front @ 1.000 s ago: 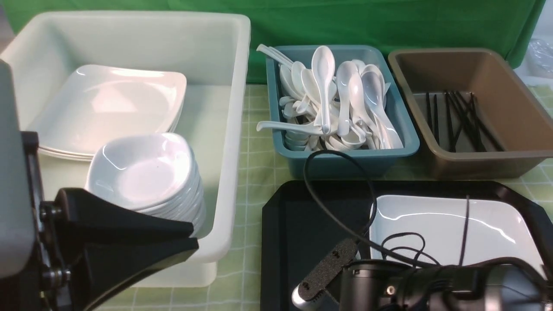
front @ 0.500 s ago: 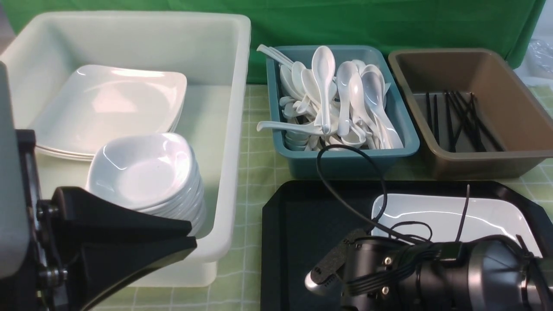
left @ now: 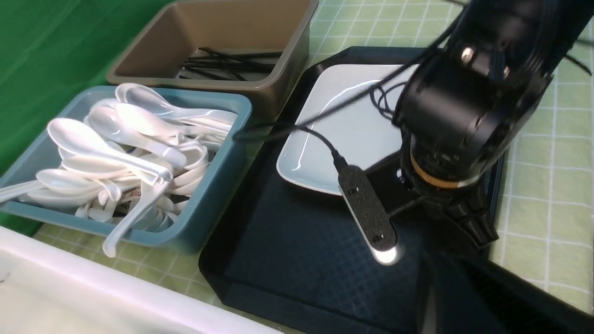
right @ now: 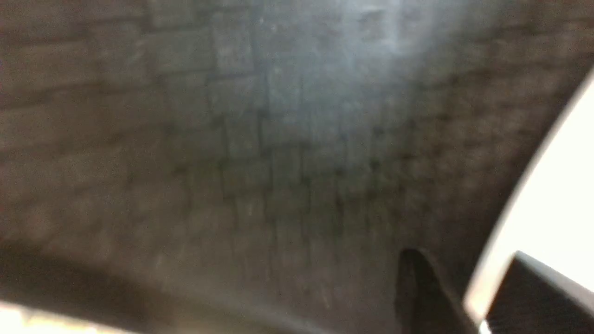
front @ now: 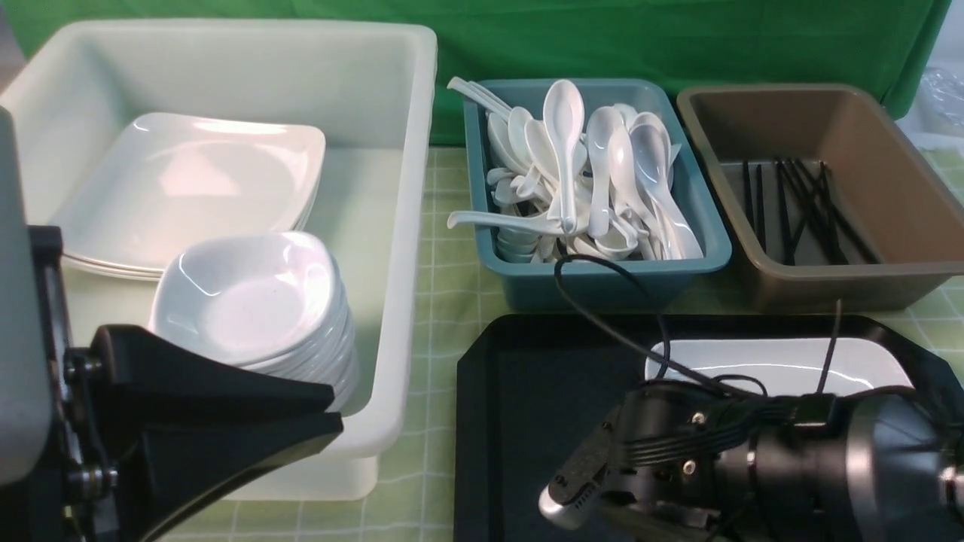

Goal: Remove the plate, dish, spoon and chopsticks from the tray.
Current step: Use the right arm to grab a plate from the dinner plate, then use the right arm to put the plate into the large storage box on the left

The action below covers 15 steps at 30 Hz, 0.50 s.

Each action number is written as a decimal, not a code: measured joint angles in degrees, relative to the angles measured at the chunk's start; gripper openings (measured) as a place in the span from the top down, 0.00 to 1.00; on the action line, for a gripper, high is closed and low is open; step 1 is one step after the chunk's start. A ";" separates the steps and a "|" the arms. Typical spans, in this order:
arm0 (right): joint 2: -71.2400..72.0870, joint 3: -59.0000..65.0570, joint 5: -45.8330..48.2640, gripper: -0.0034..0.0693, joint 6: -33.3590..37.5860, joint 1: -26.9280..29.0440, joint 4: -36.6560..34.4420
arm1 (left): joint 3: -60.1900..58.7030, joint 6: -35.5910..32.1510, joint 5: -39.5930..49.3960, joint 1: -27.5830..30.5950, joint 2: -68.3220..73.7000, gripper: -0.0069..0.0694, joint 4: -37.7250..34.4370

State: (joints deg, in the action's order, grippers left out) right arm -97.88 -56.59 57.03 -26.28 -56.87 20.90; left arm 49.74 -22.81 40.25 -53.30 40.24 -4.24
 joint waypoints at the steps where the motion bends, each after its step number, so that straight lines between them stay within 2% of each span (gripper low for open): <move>1: 1.55 -0.89 1.29 0.72 0.31 -0.43 -0.12 | 0.00 0.00 0.00 0.00 0.00 0.86 0.00; 2: 2.39 -1.37 1.96 0.72 0.38 -0.54 -0.12 | 0.00 0.00 0.00 0.00 0.00 0.86 0.00; 4: 8.12 -4.73 5.80 0.81 1.31 -2.11 0.02 | 0.00 0.00 0.00 0.00 0.00 0.86 0.00; 7: 13.78 -8.14 9.54 0.87 2.04 -3.49 0.47 | 0.00 0.00 0.00 0.00 0.00 0.86 0.06; 11: 17.05 -10.02 9.59 0.88 2.77 -4.35 -0.01 | 0.00 0.00 0.00 0.00 0.00 0.86 0.50; 15: 21.81 -13.44 9.72 0.88 3.34 -6.27 -0.09 | 0.00 3.41 0.00 0.00 0.00 0.86 4.24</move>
State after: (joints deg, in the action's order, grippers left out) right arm -76.07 -70.02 66.75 -22.94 -63.15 20.81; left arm 49.74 -19.40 40.25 -53.30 40.24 0.00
